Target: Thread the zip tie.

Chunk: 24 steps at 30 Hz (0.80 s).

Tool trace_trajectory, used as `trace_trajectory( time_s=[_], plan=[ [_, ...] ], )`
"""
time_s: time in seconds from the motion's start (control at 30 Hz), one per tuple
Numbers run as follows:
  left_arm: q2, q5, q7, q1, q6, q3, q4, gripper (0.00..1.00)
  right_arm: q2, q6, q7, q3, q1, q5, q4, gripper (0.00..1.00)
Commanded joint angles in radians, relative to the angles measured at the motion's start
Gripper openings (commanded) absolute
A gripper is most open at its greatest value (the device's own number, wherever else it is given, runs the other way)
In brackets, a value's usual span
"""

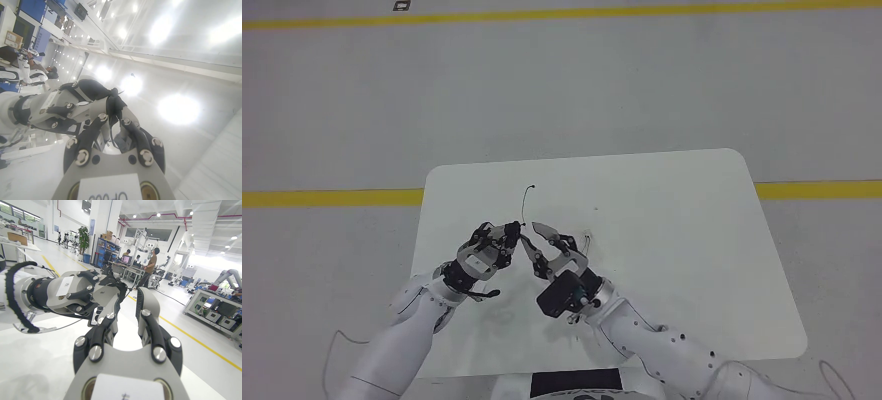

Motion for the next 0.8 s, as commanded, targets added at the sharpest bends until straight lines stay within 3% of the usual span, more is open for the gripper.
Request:
trace_trajectory(
  time_s=[0.0,0.27,0.77],
  plan=[
    [0.000,0.000,0.000,0.000,0.000,0.000,0.000,0.00,-0.002,0.000,0.001,-0.001,0.002,0.000,0.002,0.20],
    [0.000,0.000,0.000,0.000,0.000,0.000,0.000,0.00,-0.008,0.000,0.000,0.000,0.003,0.000,0.008,0.11],
    [0.000,0.000,0.000,0.000,0.000,0.000,0.000,0.00,-0.013,0.000,-0.001,0.005,0.002,0.000,0.013,0.13]
  ],
)
